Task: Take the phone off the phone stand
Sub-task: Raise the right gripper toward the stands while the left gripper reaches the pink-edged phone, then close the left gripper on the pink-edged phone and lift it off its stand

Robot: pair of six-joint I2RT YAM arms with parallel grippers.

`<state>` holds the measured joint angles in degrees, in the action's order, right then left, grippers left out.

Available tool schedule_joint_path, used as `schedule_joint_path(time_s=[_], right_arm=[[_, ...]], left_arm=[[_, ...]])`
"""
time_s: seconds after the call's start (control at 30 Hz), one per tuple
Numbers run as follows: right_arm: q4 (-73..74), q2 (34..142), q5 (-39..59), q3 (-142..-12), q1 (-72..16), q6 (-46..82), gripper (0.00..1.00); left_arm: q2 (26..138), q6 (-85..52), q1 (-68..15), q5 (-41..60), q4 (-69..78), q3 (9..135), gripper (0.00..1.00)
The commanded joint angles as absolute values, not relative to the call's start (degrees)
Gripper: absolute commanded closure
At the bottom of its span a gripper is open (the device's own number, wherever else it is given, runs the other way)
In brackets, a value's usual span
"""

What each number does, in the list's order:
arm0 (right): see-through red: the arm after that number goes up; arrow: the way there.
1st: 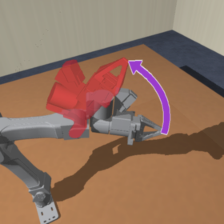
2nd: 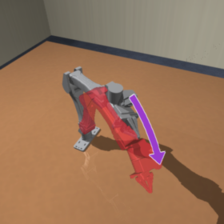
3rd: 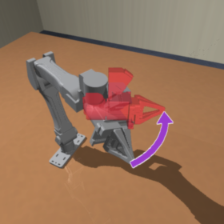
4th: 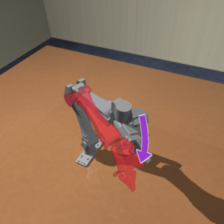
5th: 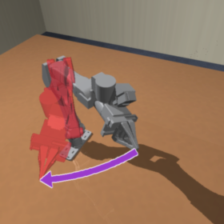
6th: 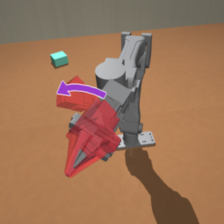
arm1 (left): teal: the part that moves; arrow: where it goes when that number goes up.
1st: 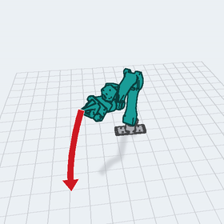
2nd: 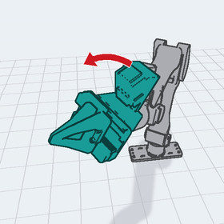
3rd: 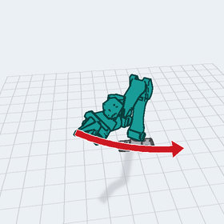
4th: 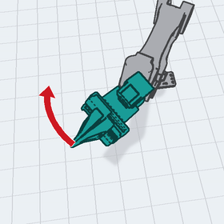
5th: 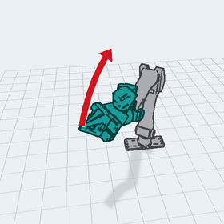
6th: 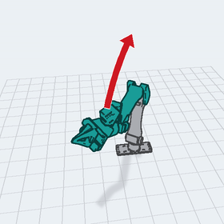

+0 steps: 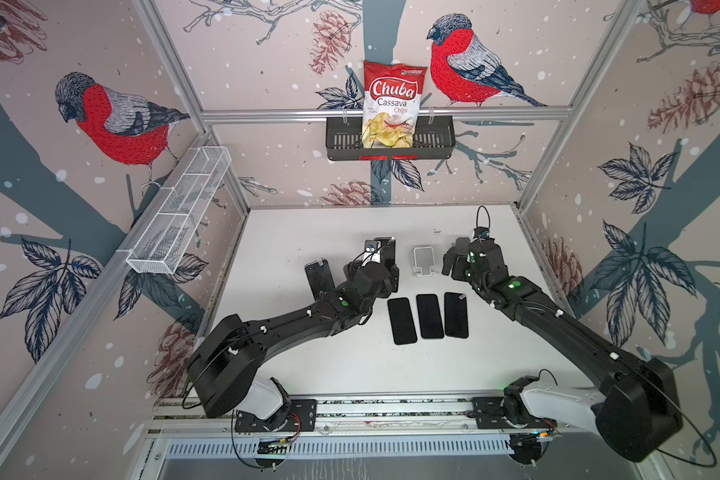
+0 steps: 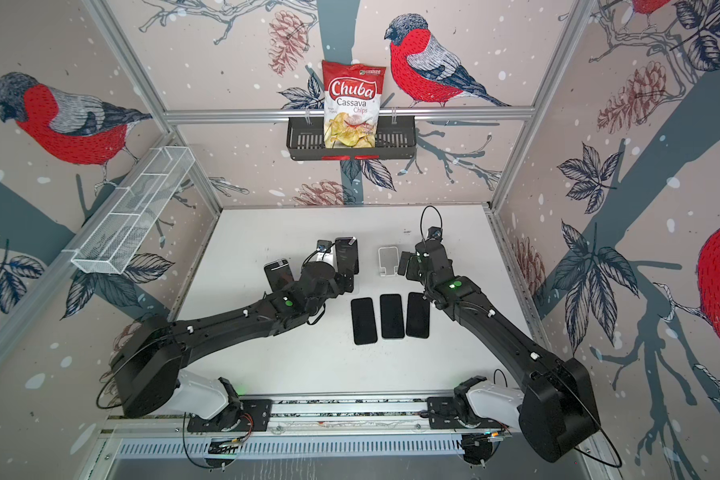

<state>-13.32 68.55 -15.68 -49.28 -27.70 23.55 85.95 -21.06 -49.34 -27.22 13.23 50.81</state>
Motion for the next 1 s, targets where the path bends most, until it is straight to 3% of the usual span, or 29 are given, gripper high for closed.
schedule_joint_path(time_s=[0.0, 0.97], right_arm=[[-11.03, 68.25, -14.03, -48.66, -27.21, 22.76, 0.01], [-8.05, 67.06, -8.54, -45.10, -21.84, 22.16, 0.01]], left_arm=[[87.87, -18.82, -48.96, -27.03, 19.82, 51.59, 0.03], [102.98, -18.55, -45.09, -28.43, 24.97, 59.29, 0.03]])
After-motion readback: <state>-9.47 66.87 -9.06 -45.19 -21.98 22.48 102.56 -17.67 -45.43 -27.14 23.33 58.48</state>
